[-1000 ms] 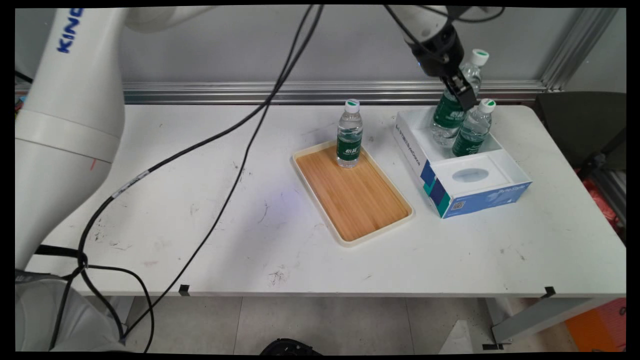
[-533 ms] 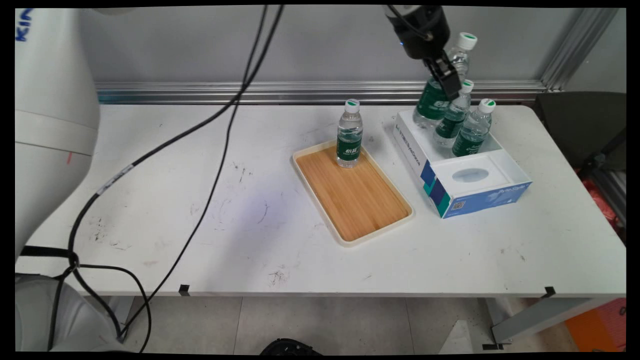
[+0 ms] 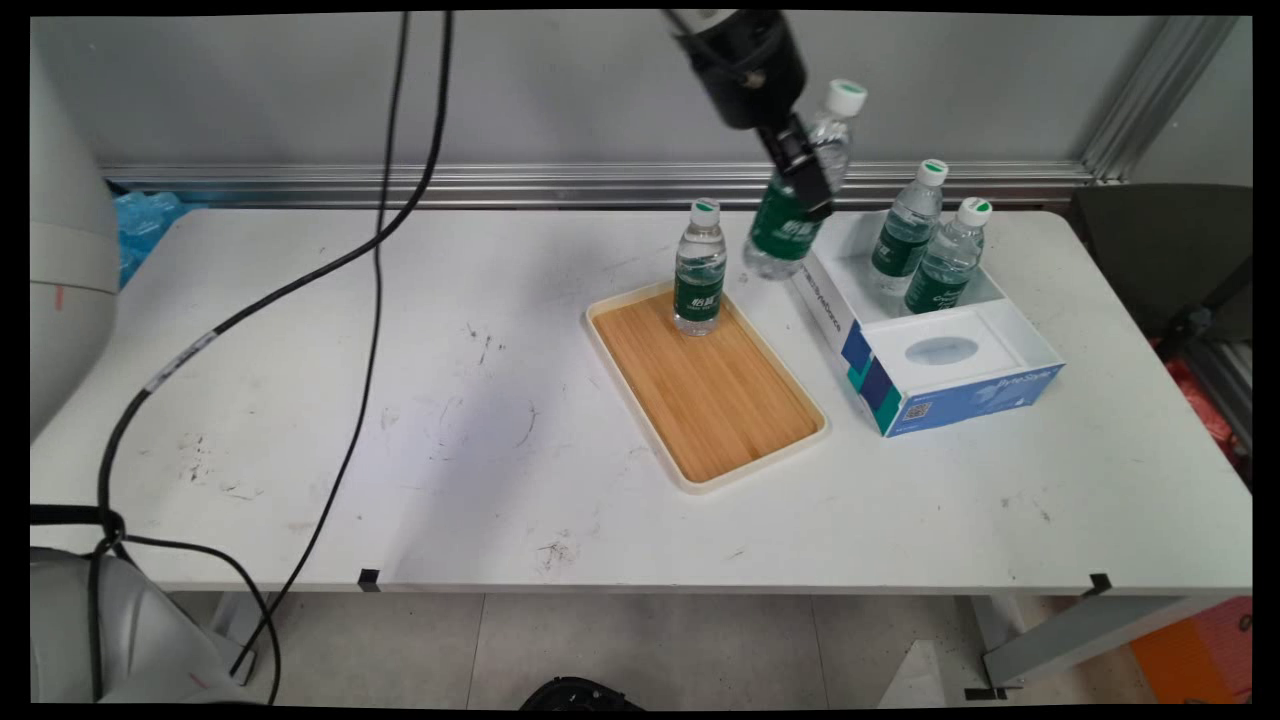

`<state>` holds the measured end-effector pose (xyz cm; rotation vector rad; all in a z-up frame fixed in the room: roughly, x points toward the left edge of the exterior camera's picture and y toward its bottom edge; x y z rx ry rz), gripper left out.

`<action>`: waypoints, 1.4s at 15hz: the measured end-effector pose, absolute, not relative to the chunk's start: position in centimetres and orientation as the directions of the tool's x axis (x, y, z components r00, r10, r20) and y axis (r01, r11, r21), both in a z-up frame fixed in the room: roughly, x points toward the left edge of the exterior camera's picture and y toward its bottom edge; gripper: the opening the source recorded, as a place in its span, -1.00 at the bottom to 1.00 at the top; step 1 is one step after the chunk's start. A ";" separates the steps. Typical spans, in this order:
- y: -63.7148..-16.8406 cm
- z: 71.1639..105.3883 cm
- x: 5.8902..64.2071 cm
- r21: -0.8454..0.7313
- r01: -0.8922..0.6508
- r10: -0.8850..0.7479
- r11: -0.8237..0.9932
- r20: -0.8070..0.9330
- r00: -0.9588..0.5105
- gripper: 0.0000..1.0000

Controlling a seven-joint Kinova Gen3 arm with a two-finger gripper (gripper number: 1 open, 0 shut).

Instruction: Place the picked object on the tray

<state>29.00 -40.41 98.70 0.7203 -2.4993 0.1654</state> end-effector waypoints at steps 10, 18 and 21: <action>-35.9 93.4 31.8 0.049 -0.565 -0.504 0.823 0.519 -0.690 -1.00; -35.5 87.3 32.0 0.044 -0.589 -0.516 0.807 0.537 -0.667 -1.00; -35.7 85.3 31.7 0.041 -0.590 -0.513 0.806 0.545 -0.663 -1.00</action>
